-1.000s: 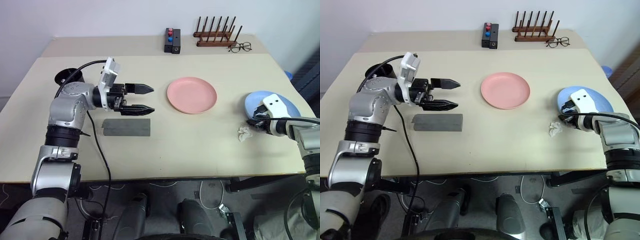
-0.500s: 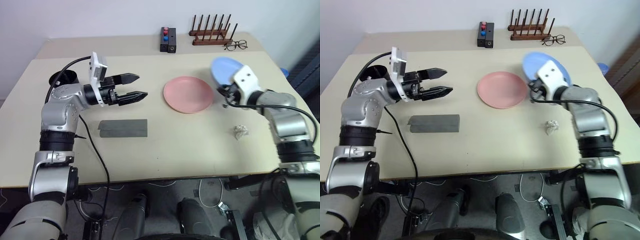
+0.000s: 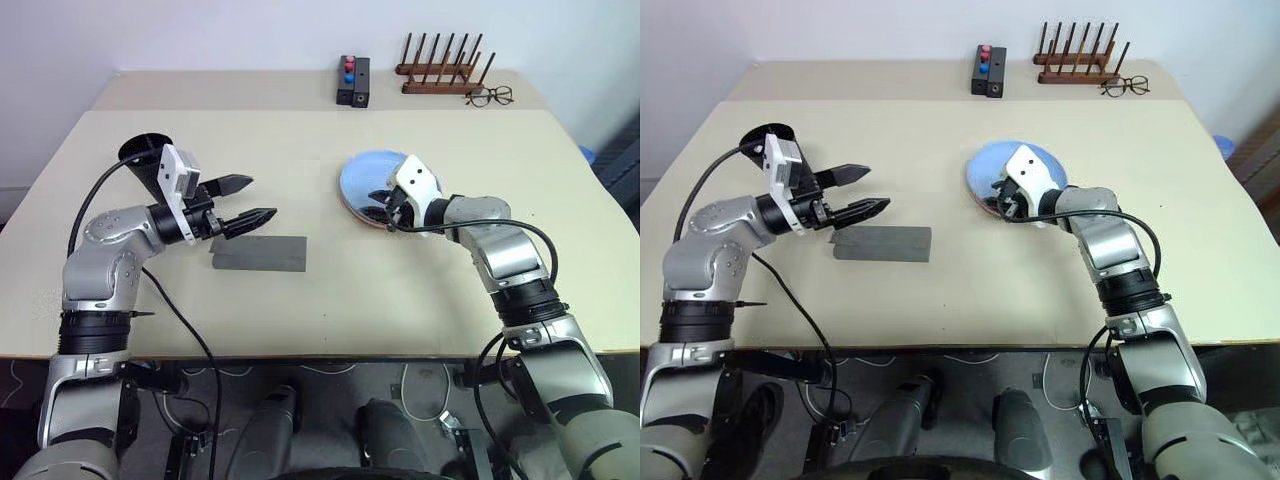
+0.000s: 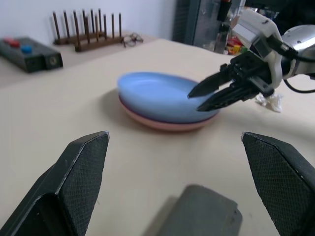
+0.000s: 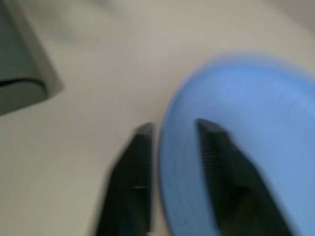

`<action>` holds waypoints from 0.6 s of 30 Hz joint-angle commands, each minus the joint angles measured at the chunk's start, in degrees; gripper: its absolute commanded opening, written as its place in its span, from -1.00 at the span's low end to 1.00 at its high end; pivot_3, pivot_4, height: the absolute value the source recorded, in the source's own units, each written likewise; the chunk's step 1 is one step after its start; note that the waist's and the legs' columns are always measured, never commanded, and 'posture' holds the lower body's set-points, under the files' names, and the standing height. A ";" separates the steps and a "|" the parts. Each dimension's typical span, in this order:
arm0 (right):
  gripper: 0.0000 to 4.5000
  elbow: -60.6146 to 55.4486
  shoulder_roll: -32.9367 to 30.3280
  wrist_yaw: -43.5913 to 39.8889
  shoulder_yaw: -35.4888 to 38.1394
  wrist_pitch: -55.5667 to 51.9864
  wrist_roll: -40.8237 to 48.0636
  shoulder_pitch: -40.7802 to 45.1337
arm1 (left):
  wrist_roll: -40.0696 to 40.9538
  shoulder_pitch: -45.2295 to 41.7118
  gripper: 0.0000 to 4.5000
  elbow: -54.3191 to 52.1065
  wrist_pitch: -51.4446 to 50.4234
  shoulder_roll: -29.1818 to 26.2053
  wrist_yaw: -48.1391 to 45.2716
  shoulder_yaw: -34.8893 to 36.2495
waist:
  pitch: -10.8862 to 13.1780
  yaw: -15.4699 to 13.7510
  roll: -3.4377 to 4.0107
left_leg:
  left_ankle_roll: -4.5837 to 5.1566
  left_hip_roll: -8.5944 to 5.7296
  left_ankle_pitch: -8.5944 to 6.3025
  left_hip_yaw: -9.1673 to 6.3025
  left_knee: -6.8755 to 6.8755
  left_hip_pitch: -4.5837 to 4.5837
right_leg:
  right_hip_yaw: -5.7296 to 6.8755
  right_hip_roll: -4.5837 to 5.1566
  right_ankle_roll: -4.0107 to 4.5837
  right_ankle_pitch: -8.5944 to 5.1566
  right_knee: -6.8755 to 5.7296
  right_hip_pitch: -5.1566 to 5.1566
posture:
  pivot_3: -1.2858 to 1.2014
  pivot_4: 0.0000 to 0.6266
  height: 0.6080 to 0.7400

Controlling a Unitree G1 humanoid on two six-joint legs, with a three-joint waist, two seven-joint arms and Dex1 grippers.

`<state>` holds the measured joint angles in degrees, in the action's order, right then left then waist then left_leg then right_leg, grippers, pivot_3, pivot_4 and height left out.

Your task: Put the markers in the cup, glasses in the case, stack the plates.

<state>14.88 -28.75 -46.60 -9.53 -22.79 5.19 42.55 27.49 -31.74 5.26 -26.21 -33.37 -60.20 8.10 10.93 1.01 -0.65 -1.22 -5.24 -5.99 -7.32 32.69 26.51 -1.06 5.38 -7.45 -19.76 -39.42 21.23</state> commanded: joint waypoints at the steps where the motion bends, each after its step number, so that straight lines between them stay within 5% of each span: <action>1: 0.54 -1.91 -0.92 0.13 2.98 -0.24 1.18 2.50 | 1.84 -0.45 1.00 -3.28 -0.27 -0.39 0.92 1.26 | 0.00 0.05 0.00 | 0.00 0.00 0.00 0.00 -0.01 0.00 | 0.00 0.00 0.00 0.00 0.00 0.01 | 0.03 -0.52 1.00; 3: 0.97 -3.69 -1.04 -1.47 5.16 -3.81 4.61 2.77 | 2.45 -0.67 1.00 -3.27 -0.76 -0.36 0.98 1.14 | 0.00 0.06 0.00 | 0.00 0.00 0.00 0.02 -0.03 0.00 | -0.02 0.00 0.00 0.00 0.00 0.01 | 0.03 -0.52 1.00; 9: 0.99 -7.31 -13.07 -7.75 11.66 -9.32 8.51 -3.43 | 8.41 0.12 1.00 -9.29 -3.75 -1.48 -4.63 0.36 | 0.00 -0.90 -0.01 | 0.01 -0.02 -0.01 0.00 -0.07 0.07 | 0.04 0.06 0.00 0.00 0.13 0.00 | 0.03 -0.52 1.00; 18: 0.99 -13.37 -27.63 -11.12 18.54 -22.88 12.16 -19.26 | 6.72 -1.22 1.00 -6.98 -2.27 -1.16 -6.85 -3.72 | -0.03 0.05 0.05 | 0.08 0.05 -0.05 0.28 -0.35 -0.01 | -0.20 0.21 0.06 -0.03 0.29 -0.15 | 0.03 -0.52 1.00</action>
<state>5.33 -54.65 -57.17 6.23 -44.63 16.07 24.17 34.48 -31.45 -1.83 -29.99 -34.45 -66.42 4.35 10.90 1.06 -0.60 -1.15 -5.16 -6.04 -6.97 32.31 26.50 -1.29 5.58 -7.40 -19.79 -39.13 21.13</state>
